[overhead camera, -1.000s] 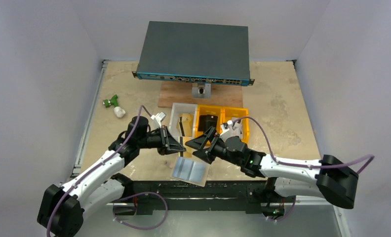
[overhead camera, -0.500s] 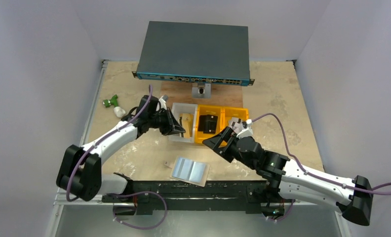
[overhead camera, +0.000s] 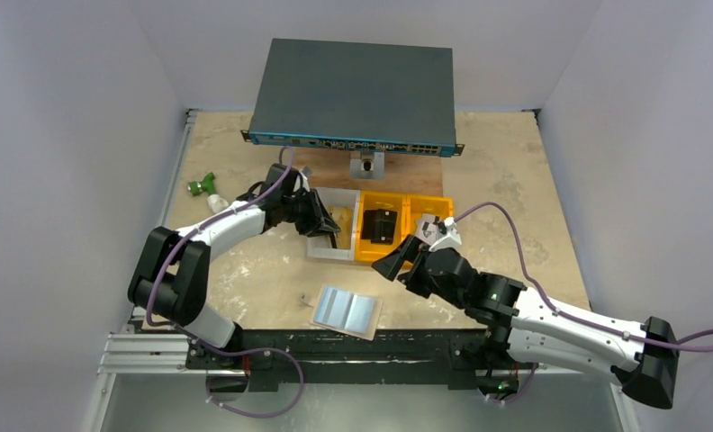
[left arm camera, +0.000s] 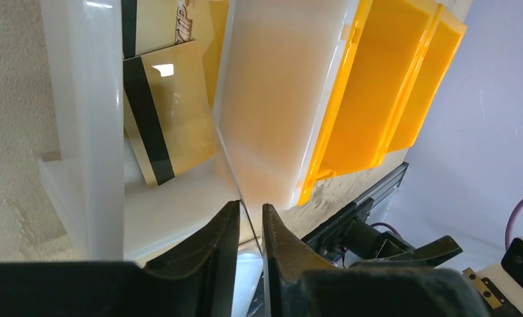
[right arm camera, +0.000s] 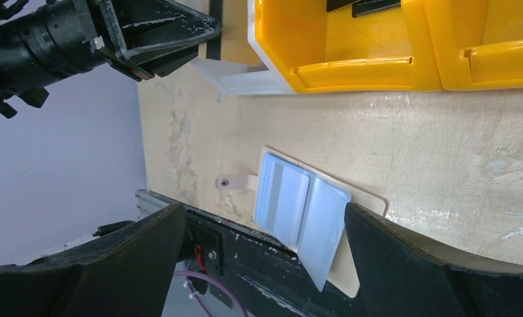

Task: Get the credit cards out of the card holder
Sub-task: Place the credit card in the storage box.

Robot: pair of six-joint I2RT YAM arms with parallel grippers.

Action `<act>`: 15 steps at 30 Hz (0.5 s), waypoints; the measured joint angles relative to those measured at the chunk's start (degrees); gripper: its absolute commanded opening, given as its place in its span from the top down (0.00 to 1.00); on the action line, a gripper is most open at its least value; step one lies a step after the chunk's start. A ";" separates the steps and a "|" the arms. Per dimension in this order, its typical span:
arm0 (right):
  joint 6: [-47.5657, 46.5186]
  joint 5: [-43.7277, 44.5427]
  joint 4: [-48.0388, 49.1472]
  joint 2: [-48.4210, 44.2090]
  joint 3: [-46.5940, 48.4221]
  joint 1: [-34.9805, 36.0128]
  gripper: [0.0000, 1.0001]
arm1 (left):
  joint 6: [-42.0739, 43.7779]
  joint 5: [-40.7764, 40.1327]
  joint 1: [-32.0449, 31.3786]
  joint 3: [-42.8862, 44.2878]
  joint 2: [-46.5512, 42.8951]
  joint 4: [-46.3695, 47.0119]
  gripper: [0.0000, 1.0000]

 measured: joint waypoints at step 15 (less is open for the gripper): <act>-2.99 -2.03 0.98 7.37 1.79 0.00 0.11 | 1.40 -1.75 0.04 0.28 -3.98 -5.16 0.71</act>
